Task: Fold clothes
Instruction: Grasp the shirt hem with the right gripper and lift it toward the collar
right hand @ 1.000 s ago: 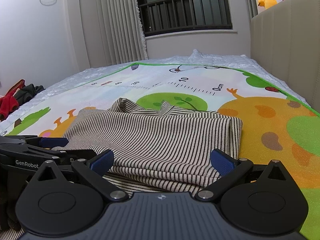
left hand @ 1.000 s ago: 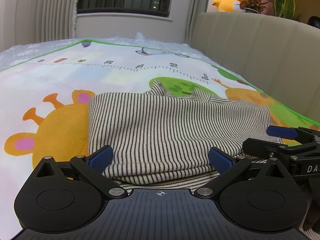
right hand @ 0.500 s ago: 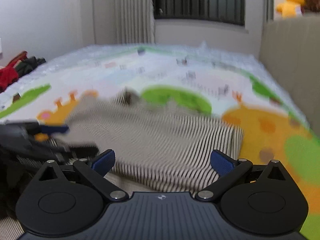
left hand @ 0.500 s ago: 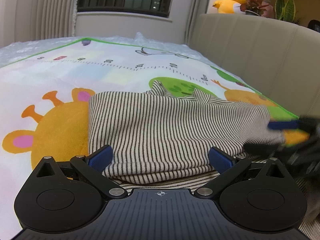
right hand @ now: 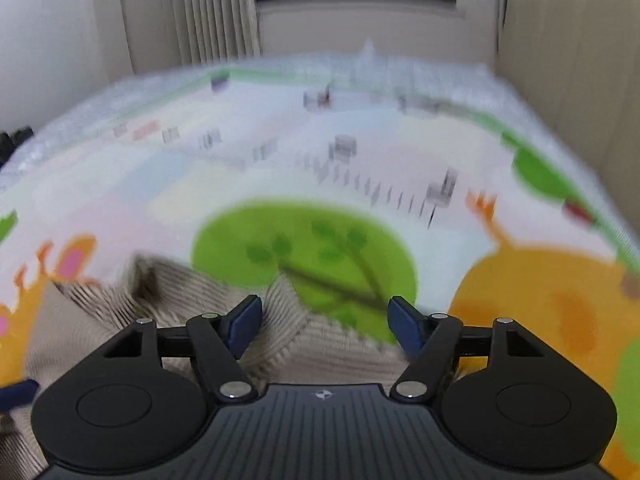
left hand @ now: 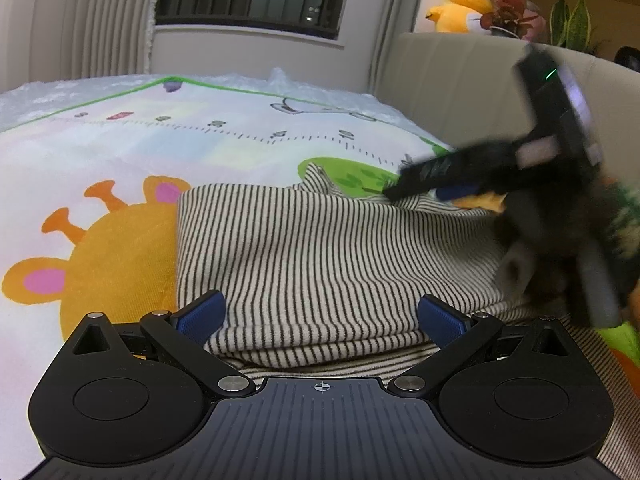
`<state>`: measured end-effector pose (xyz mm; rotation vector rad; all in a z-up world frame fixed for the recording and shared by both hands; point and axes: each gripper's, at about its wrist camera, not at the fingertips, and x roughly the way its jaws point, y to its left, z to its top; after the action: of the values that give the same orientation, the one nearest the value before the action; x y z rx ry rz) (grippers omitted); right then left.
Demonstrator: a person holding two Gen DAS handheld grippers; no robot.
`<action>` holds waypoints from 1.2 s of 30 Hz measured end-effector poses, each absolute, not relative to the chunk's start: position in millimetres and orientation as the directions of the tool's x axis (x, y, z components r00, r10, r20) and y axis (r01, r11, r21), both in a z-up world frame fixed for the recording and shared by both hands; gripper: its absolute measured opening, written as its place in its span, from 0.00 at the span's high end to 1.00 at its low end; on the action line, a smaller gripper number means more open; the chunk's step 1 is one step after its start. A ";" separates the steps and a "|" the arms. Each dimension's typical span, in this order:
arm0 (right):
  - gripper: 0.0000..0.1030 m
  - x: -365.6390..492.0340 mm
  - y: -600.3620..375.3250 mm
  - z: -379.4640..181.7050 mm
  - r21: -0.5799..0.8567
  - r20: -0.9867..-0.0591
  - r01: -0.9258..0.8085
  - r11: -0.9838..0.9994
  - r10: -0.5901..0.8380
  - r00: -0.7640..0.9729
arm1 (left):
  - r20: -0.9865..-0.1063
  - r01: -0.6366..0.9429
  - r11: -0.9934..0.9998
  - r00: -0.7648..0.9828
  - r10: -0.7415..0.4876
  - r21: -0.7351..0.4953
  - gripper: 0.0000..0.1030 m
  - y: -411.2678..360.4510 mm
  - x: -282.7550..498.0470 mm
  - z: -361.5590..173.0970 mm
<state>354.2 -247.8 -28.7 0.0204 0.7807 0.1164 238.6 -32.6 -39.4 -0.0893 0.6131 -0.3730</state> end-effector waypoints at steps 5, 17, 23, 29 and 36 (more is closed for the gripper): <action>0.78 345.0 -237.0 -23.8 0.060 -0.694 -0.166 0.984 0.160 0.702 | -0.506 0.319 0.907 0.754 -0.419 -0.277 0.00 -18.8 239.5 -38.9; 0.90 175.8 -277.6 62.5 0.287 -0.460 -0.305 0.908 0.410 0.788 | -0.299 0.228 0.771 0.827 -0.476 -0.595 0.00 80.4 194.4 10.5; 0.90 79.6 -293.7 35.8 0.343 -0.474 -0.310 0.887 0.448 0.758 | -0.308 0.270 0.783 0.810 -0.500 -0.561 0.00 73.9 167.5 27.6; 0.87 20.2 -280.0 1.8 0.285 -0.546 -0.363 0.887 0.462 0.699 | -0.345 0.364 0.795 0.756 -0.556 -0.485 0.00 47.2 137.6 41.9; 0.55 -27.8 -307.2 23.8 0.281 -0.437 -0.336 0.899 0.432 0.789 | -0.416 0.374 0.804 0.709 -0.569 -0.462 0.00 31.9 111.6 31.1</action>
<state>-27.8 -307.2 23.8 0.1927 0.5153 0.4161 111.6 31.9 31.1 -0.3608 0.5756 -0.5361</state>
